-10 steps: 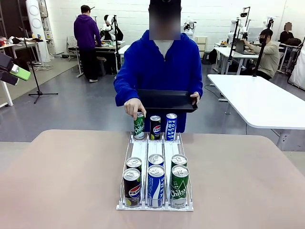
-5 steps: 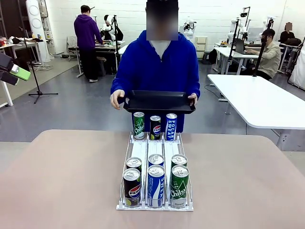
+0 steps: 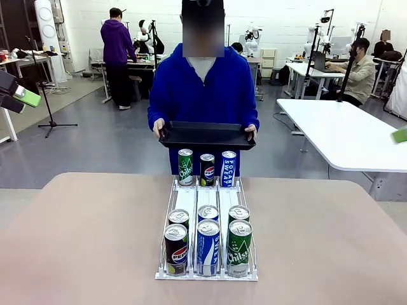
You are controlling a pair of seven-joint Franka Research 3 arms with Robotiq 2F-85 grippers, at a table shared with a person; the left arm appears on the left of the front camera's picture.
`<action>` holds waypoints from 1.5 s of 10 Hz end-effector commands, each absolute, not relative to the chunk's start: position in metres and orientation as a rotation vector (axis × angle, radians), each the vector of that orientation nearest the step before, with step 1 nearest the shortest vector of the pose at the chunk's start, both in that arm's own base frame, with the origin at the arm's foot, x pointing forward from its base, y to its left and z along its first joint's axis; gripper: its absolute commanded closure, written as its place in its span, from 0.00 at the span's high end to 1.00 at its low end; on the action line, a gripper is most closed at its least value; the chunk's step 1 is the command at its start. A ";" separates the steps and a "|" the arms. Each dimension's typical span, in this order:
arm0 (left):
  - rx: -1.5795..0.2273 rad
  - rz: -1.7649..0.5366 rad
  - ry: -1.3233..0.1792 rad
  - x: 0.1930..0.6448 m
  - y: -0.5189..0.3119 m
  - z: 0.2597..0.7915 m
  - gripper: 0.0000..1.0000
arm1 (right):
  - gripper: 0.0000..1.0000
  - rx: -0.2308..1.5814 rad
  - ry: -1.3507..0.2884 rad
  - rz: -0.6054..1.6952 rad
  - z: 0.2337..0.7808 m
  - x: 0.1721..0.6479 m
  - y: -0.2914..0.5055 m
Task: Retrieve and hand over the desired beverage to the person.
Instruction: Pick up a can of the same type that the person held from the Automatic Can Dispenser.
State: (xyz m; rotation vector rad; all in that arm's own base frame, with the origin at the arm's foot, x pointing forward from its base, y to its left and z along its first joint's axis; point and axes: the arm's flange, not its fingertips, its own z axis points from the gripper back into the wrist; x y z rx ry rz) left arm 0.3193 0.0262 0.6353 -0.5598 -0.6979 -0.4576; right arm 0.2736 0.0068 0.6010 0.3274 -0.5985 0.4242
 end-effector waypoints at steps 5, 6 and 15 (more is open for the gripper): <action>-0.571 -0.469 -0.702 0.318 0.028 0.636 1.00 | 1.00 -0.128 -0.378 -0.105 0.509 0.340 0.180; -0.571 -0.469 -0.702 0.318 0.028 0.636 1.00 | 1.00 -0.139 -0.394 -0.121 0.506 0.342 0.188; -0.571 -0.469 -0.702 0.318 0.028 0.636 1.00 | 1.00 -0.088 -0.403 -0.104 0.504 0.336 0.187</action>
